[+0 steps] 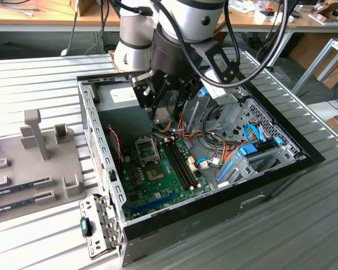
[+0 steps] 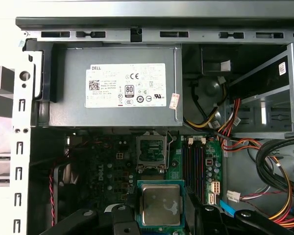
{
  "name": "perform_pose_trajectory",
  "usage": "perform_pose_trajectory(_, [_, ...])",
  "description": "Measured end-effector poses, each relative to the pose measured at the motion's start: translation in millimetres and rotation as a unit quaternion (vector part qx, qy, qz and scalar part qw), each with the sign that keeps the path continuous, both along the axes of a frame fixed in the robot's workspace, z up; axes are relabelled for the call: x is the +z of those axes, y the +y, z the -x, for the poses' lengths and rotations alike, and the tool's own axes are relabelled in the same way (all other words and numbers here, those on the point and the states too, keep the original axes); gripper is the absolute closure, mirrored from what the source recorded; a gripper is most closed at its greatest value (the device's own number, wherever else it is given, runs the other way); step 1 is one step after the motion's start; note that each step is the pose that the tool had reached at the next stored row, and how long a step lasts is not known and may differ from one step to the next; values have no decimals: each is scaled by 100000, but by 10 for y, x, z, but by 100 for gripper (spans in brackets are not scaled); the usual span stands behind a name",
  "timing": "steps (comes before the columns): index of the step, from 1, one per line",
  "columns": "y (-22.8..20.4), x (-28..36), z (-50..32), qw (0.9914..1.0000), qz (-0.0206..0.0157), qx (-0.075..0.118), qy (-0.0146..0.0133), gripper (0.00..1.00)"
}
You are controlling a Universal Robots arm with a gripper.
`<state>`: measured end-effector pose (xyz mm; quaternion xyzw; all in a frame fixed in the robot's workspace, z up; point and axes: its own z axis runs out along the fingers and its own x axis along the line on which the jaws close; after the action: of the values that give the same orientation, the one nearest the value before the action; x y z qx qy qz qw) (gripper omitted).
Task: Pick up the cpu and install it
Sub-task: 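Pick up the cpu and move it towards the insertion slot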
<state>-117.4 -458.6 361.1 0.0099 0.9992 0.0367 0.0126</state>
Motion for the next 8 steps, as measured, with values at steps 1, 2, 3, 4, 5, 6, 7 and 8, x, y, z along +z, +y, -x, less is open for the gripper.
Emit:
perform_pose_trajectory(1, [0, -3, -1, 100000, -1, 1, -2, 53])
perform_pose_trajectory(2, [0, -5, -1, 100000, 1, 1, -2, 53])
perform_pose_trajectory(3, [0, -7, -2, 100000, 5, -1, 0, 53])
perform_pose_trajectory(4, [0, -9, -2, 100000, 4, -1, 1, 53])
perform_pose_trajectory(5, [0, -12, -3, 100000, 8, -1, -1, 53])
perform_pose_trajectory(6, [0, -13, -3, 100000, 9, 0, 1, 53])
perform_pose_trajectory(7, [0, -14, -4, 100000, 9, 0, -1, 53])
perform_pose_trajectory(8, [0, -17, -5, 100000, 14, 2, 0, 53])
